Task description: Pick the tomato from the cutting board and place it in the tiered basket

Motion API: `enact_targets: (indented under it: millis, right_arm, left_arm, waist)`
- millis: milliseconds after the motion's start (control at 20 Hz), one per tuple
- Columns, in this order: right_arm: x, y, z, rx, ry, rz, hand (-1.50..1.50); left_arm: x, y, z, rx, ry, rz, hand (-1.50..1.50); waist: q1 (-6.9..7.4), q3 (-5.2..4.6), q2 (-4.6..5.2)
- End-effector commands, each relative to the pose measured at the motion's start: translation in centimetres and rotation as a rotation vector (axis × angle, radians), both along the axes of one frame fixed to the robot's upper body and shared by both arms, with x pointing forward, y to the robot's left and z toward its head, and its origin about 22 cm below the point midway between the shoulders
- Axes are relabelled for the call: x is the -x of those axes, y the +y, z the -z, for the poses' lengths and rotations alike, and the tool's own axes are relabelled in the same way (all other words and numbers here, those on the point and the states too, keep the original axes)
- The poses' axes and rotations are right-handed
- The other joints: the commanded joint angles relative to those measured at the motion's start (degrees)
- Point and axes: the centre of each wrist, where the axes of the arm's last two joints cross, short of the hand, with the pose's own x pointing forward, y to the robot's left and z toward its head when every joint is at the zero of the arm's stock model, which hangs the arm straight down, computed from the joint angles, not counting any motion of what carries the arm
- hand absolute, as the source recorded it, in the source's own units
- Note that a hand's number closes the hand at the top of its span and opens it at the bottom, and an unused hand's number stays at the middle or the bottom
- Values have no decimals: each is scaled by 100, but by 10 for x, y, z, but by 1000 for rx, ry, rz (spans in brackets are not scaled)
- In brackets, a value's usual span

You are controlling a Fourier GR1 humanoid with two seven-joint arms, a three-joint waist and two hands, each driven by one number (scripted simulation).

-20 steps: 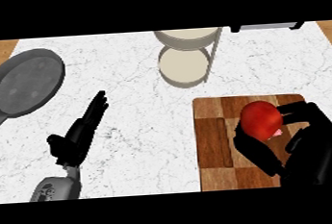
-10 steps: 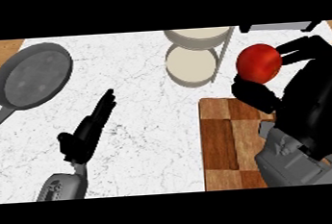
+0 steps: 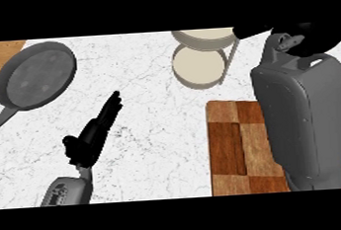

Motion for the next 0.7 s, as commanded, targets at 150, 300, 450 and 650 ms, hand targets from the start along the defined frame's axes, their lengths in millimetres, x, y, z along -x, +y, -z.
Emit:
enact_targets:
  millis: [150, 300, 450, 650]
  right_arm:
    - [-61, 5, 1, -158, 92, 97, 150]
    - [-77, 18, -4, -154, 121, 59, 150]
    - [-91, 14, 1, -193, 105, 54, 150]
    - [-100, 20, 7, -271, 68, 35, 150]
  left_arm:
    - [6, 12, 7, -4, 2, 4, 0]
    - [-2, -9, 12, 4, -14, -13, 0]
    - [-11, 0, -12, -18, -3, 5, 0]
    - [-7, -2, 6, 17, -7, 1, 0]
  waist:
    - [27, 6, 46]
    - [-43, 3, 56]
    - [54, 12, 65]
    - [36, 5, 84]
